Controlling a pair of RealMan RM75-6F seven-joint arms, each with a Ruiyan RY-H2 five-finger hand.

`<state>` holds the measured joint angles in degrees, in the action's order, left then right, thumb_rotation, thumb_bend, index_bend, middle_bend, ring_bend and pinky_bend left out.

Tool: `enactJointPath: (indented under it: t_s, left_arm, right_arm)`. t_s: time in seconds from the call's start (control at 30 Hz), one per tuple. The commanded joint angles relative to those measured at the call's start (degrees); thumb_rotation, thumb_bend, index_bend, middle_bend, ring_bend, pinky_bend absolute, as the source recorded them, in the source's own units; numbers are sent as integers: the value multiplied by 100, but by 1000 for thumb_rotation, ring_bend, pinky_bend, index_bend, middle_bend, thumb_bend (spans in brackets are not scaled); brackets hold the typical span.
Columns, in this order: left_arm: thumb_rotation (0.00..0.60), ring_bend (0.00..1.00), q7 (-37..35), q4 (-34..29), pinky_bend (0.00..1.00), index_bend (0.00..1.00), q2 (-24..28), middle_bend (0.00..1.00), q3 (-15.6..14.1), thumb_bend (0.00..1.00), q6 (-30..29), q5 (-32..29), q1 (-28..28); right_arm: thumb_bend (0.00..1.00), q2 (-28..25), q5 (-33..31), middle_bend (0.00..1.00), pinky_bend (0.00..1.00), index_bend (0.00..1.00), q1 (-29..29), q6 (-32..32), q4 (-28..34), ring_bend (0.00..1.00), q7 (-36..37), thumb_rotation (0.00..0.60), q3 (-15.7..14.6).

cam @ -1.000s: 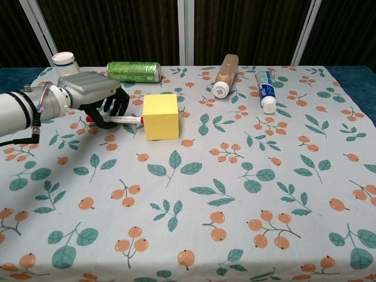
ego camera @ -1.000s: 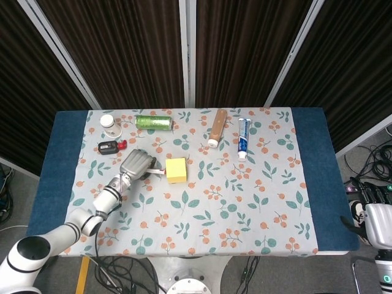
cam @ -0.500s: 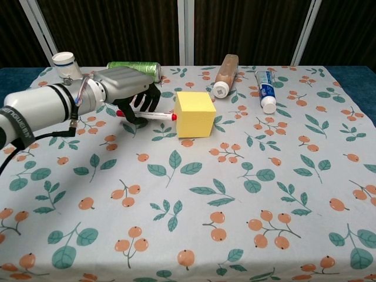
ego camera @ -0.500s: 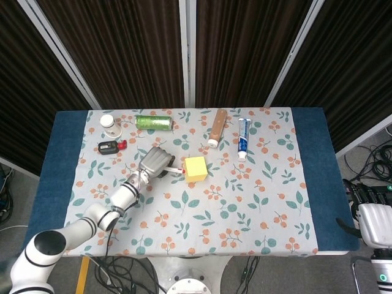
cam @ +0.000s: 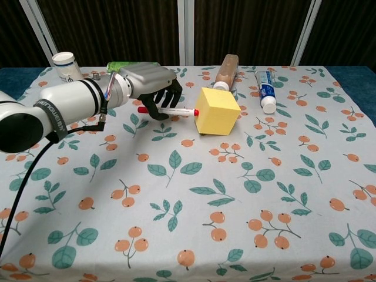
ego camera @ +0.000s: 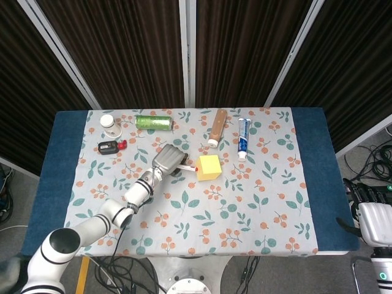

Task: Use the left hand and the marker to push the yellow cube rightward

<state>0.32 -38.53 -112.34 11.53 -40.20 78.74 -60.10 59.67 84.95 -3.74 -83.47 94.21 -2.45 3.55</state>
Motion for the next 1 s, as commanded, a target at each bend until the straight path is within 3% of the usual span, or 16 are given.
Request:
enactJointPath:
  t_s: [0.03, 0.37, 0.63, 0.83, 1.0]
  left_arm:
    - [600, 544, -25, -64, 505, 680, 80, 752, -36, 418, -116, -20, 117]
    - [600, 543, -143, -858, 497, 675, 983, 746, -444, 417, -903, 55, 1065]
    - [600, 534, 432, -1892, 476, 639, 1728, 715, -872, 406, -1129, -57, 1772]
    - [600, 479, 1237, -2584, 453, 512, 1920, 626, -858, 376, -989, -486, 1921]
    - [600, 337, 1700, -3112, 414, 324, 2100, 428, -767, 320, -1011, -887, 2029]
  right_arm:
    - [59, -5, 17, 204, 166, 94, 13, -35, 0, 134, 13, 600, -1]
    - [59, 20, 123, 204, 166, 94, -16, -49, -18, 135, 54, 600, -19]
    - [59, 51, 157, 204, 166, 94, -42, -33, -58, 135, 97, 600, -27]
    - [59, 63, 212, 204, 166, 94, -58, -53, -74, 134, 126, 600, -33]
    - [59, 49, 194, 204, 165, 93, -19, -104, -83, 134, 166, 600, -40]
